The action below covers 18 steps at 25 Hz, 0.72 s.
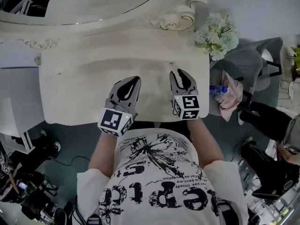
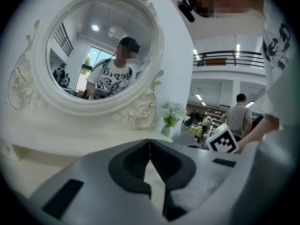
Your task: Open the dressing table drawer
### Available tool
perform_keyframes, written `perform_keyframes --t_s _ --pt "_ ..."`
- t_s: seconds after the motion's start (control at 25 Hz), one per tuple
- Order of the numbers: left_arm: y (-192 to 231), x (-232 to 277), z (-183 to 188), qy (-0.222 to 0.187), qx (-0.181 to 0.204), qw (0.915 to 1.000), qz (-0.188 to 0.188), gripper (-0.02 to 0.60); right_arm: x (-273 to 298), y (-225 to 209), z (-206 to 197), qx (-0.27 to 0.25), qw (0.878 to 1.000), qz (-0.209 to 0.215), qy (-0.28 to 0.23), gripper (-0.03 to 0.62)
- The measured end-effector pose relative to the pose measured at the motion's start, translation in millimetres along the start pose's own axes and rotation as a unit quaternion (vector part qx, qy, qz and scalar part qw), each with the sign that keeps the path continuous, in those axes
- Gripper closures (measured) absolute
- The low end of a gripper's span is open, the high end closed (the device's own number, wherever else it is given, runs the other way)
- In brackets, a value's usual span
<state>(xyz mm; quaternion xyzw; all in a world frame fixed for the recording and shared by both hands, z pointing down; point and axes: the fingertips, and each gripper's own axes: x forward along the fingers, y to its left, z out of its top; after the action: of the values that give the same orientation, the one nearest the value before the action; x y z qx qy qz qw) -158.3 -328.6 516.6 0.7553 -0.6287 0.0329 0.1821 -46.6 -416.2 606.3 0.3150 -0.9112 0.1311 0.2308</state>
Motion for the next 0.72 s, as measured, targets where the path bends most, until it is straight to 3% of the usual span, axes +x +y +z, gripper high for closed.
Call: perform_keyframes --t_s 0.48,0.72 --pt "13 7 -32 0.021 -0.026 0.9993 0.018 0.561 57 -17 -21 0.047 0.998 -0.031 0.037 0.453" --pt "16 1 -35 0.024 -0.031 0.9989 0.026 0.561 61 -22 -20 0.053 0.996 -0.061 0.041 0.488"
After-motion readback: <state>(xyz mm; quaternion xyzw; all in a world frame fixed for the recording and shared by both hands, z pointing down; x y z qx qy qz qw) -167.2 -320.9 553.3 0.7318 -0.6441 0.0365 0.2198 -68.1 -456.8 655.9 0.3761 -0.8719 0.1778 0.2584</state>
